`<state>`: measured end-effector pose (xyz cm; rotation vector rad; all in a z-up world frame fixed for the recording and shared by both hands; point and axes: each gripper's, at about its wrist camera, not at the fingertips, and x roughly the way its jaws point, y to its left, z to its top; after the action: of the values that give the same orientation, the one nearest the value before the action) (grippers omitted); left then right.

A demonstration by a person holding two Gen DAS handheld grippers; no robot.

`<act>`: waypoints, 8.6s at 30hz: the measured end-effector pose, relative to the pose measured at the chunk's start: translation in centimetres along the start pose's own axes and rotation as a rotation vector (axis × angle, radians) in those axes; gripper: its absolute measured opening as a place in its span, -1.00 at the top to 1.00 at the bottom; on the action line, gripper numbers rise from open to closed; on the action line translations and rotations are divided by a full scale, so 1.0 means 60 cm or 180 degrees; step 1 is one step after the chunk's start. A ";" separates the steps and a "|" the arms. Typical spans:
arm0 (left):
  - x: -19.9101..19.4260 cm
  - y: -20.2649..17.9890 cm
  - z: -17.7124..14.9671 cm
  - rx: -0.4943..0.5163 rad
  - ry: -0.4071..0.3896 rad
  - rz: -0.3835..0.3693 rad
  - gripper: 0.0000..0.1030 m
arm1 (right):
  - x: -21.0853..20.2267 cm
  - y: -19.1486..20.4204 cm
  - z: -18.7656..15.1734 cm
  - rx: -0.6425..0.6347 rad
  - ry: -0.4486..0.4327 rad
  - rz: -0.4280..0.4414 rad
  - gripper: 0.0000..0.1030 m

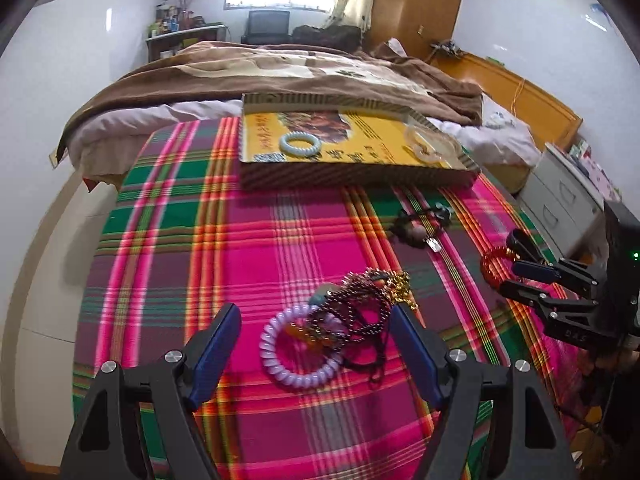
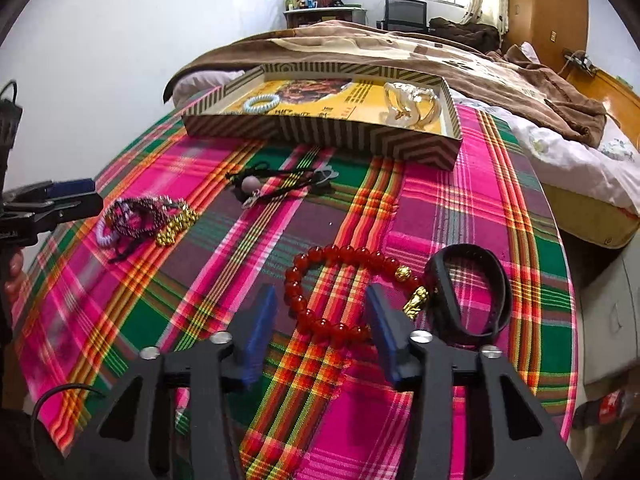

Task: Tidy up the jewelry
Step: 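Grasp the dark brown bead bracelet with the left gripper while the right grasps the red bead bracelet, then lift both bead bracelets and carry them toward the yellow tray with both grippers, then lower the brown beads into the tray and open the left gripper while the right releases the red beads, then withdraw both open grippers from the tray, then reach the right gripper to the black band on the cloth and grasp it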

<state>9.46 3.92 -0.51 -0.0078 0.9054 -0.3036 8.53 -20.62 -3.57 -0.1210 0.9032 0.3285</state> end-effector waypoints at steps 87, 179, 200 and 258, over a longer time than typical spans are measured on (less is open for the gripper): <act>-0.052 -0.051 0.051 0.0033 -0.0380 0.0161 0.84 | 0.019 0.024 0.015 0.0027 0.0211 0.0004 0.44; 0.312 0.082 0.361 -0.0151 0.0079 0.0217 0.04 | 0.264 -0.062 0.391 0.0815 0.0101 0.0493 0.78; 0.209 0.056 0.318 -0.0054 -0.0083 0.0349 -0.09 | 0.184 -0.043 0.370 0.0692 -0.0119 0.0310 0.57; -0.051 0.012 -0.003 -0.0221 -0.0415 0.0340 -0.31 | -0.089 -0.111 0.011 0.0941 -0.0397 -0.0611 0.07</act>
<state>7.73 5.42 1.62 -0.0429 0.7837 -0.1701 8.15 -27.97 0.79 0.0848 0.8001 0.0214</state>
